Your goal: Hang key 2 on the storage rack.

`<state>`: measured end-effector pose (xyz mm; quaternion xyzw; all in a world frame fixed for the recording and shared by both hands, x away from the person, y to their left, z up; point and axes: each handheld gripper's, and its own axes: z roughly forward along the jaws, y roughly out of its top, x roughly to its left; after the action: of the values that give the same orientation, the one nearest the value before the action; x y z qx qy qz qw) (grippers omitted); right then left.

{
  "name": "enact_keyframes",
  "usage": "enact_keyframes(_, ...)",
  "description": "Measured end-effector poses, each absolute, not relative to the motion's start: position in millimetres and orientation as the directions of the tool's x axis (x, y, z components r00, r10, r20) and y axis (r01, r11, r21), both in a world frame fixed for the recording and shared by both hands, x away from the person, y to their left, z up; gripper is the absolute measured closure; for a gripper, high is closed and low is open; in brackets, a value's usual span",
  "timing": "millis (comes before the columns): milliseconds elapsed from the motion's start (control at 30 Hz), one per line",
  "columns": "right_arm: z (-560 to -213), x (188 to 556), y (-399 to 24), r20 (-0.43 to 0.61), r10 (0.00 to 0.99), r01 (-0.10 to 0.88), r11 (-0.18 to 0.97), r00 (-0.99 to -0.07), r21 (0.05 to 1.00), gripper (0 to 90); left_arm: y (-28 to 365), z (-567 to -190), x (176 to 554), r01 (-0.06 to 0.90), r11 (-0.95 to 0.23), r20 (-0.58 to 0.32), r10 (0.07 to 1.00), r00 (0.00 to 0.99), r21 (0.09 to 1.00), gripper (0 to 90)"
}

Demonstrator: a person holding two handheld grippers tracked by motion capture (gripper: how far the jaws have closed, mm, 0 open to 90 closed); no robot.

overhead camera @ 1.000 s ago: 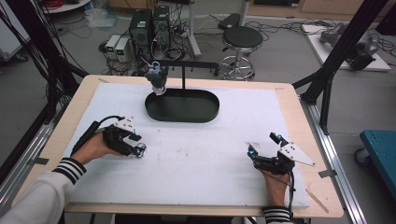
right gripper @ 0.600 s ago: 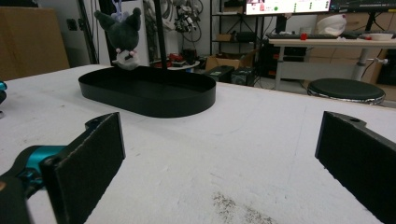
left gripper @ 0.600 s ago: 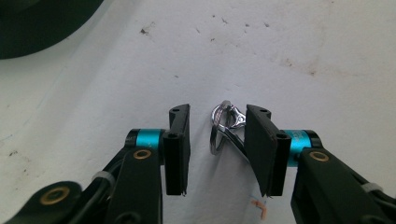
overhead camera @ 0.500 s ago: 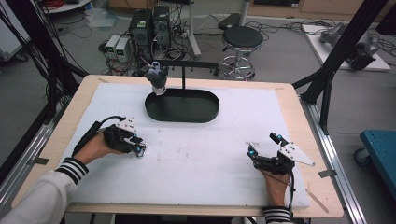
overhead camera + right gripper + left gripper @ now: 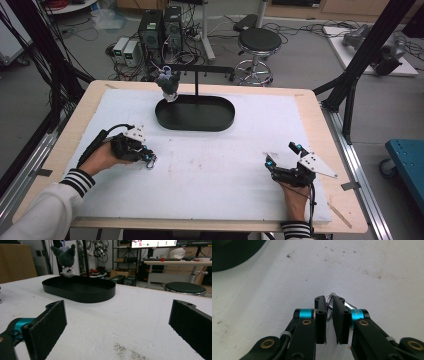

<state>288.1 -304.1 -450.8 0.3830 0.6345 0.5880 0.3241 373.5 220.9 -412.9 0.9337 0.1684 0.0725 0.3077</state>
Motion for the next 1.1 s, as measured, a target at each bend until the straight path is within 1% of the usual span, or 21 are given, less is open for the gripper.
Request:
enact_keyframes(100, -451, 288, -304, 0.039, 0.867, 0.105, 0.016, -0.497, 0.994, 0.7, 221, -413, 373, 0.270, -0.754, 0.030, 0.358, 0.933, 0.599, 83.3)
enact_keyframes(133, -451, 288, -304, 0.039, 0.867, 0.105, 0.016, -0.497, 0.994, 0.7, 222, -412, 374, 0.259, -0.766, 0.036, 0.345, 0.938, 0.588, 83.9)
enact_keyframes(167, -451, 288, -304, 0.039, 0.867, 0.105, 0.015, -0.497, 0.994, 0.7, 221, -412, 373, 0.264, -0.760, 0.031, 0.350, 0.936, 0.594, 85.3)
enact_keyframes(367, -451, 288, -304, 0.038, 0.867, 0.104, 0.016, -0.497, 0.994, 0.7, 221, -412, 373, 0.256, -0.761, 0.028, 0.339, 0.940, 0.596, 87.5)
enact_keyframes(667, -451, 288, -304, 0.040, 0.867, 0.106, 0.014, -0.496, 0.994, 0.7, 222, -410, 373, 0.283, -0.749, 0.011, 0.362, 0.932, 0.599, 87.9)
enact_keyframes(767, -451, 288, -304, 0.038, 0.867, 0.105, 0.016, -0.497, 0.994, 0.7, 224, -407, 374, 0.286, -0.736, 0.007, 0.367, 0.930, 0.613, 87.9)
enact_keyframes(967, -451, 288, -304, 0.039, 0.867, 0.105, 0.016, -0.496, 0.994, 0.7, 231, -397, 374, 0.313, -0.675, -0.023, 0.402, 0.916, 0.668, 88.0)
enact_keyframes(1100, -451, 288, -304, 0.041, 0.868, 0.109, 0.014, -0.495, 0.994, 0.7, 235, -389, 374, 0.314, -0.645, -0.025, 0.416, 0.909, 0.696, 88.0)
